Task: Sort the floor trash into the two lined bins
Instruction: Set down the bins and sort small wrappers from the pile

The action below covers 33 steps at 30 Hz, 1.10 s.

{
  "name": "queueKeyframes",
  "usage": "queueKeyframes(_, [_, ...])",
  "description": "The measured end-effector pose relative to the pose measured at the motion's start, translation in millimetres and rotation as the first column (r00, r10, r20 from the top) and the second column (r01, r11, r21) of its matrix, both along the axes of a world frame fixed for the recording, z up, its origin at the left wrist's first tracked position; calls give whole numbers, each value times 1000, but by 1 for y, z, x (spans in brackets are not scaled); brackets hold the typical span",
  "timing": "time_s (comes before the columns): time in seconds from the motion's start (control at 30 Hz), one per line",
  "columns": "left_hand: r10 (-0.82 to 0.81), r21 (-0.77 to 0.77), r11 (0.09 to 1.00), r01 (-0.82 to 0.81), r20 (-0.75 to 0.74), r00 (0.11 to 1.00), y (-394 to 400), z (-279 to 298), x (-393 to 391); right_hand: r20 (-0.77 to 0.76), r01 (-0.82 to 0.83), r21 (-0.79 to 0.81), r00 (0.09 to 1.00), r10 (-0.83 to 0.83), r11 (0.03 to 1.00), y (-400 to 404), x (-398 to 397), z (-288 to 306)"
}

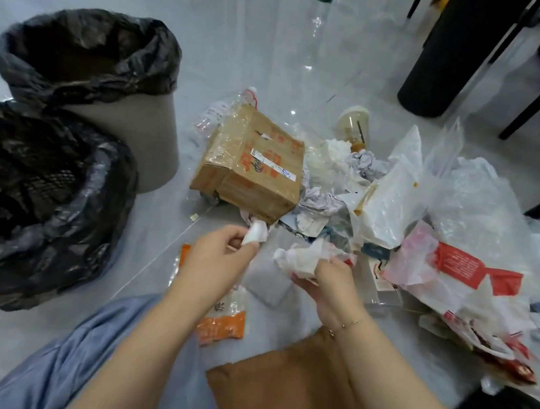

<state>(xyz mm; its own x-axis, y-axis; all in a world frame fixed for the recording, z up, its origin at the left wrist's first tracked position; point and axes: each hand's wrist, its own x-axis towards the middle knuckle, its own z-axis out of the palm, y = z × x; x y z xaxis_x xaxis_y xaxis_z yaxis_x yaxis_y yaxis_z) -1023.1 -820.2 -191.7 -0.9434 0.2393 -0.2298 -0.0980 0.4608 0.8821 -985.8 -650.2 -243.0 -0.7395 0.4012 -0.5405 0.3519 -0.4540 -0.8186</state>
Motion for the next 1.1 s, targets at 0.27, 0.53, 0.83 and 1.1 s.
queueKeyframes(0.27, [144,-275,903,-331,-532,834,-130,77,-10,-117,-166,-592,986,119,788,-98,-39,72])
queueKeyframes(0.53, [60,-625,732,-273,-340,938,-210,49,-53,-222,-195,-702,974,51,684,-152,-54,88])
queueKeyframes(0.83, [-198,-763,622,-175,-370,908,-195,23,-41,-380,-220,507,811,445,833,-192,-145,138])
queueKeyframes(1.1, [-216,-799,569,-194,-373,902,-209,18,-53,145,-437,886,574,806,152,-245,-270,159])
